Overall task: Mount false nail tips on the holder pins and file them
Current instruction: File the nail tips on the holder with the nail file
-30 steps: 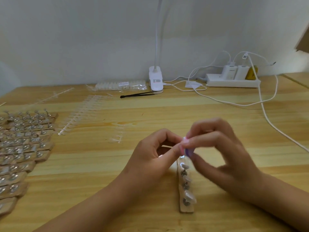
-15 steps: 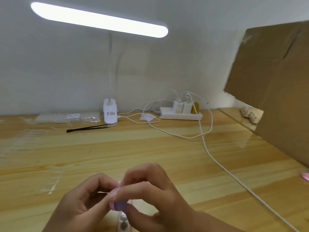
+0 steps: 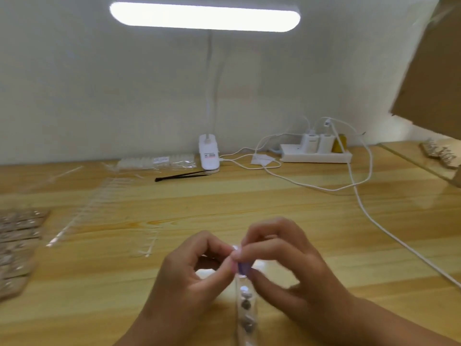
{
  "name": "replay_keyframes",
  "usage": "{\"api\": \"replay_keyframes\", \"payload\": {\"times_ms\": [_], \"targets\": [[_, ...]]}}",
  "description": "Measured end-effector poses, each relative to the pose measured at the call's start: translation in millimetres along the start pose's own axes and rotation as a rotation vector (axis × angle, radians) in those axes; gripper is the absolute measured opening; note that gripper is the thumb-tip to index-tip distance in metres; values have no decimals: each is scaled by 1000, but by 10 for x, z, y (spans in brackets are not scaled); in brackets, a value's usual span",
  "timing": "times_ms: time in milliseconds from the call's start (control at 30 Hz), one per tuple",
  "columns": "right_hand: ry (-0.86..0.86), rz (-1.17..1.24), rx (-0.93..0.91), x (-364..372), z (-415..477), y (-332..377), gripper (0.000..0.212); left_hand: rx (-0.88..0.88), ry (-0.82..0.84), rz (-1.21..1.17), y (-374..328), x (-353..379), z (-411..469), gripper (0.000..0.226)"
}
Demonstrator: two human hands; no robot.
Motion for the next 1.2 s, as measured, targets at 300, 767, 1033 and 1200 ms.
{"api": "replay_keyframes", "payload": {"times_ms": [300, 767, 1033, 1200], "targets": [[9, -17, 39, -15, 24, -75, 23, -13, 3, 6, 9, -5, -18, 5], [13, 80, 20, -28, 29, -16, 21, 27, 69, 20, -13, 37, -27, 3], [20, 60, -21, -5, -8, 40, 22, 183, 82, 151, -154, 69, -48, 16], [23, -21, -45, -20, -3, 62, 23, 126, 129, 88, -111, 93, -47, 14]]}}
Point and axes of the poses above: each hand's wrist, its own z-axis towards the middle knuckle, its own x-axis out of the palm, y = z × x, the point moved 8 cm from there along z, towards the middle knuckle, and after that the axes turned 2 degrees about -y, right-handed, at the moved point
